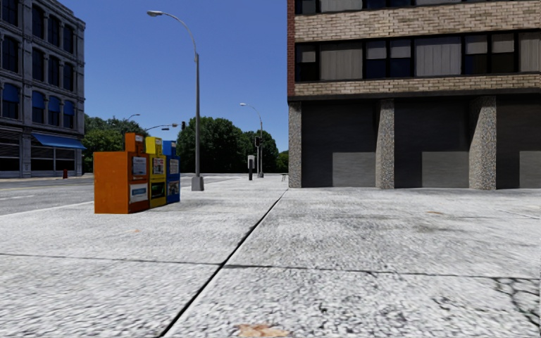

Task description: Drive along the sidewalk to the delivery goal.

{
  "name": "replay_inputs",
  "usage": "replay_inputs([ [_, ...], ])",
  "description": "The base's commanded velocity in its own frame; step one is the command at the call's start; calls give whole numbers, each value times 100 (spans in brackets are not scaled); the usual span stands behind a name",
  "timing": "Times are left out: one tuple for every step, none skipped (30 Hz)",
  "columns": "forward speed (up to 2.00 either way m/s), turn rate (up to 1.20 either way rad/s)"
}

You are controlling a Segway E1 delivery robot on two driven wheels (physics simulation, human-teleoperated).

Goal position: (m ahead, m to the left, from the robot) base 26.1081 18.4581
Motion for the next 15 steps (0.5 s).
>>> replay_inputs([
  [200, 0],
  [200, 0],
  [200, 0],
  [200, 0],
  [200, 0],
  [200, 0],
  [200, 0],
  [200, 0],
  [200, 0],
  [200, 0],
  [200, 0],
  [200, 0],
  [200, 0],
  [200, 0],
  [200, 0],
])
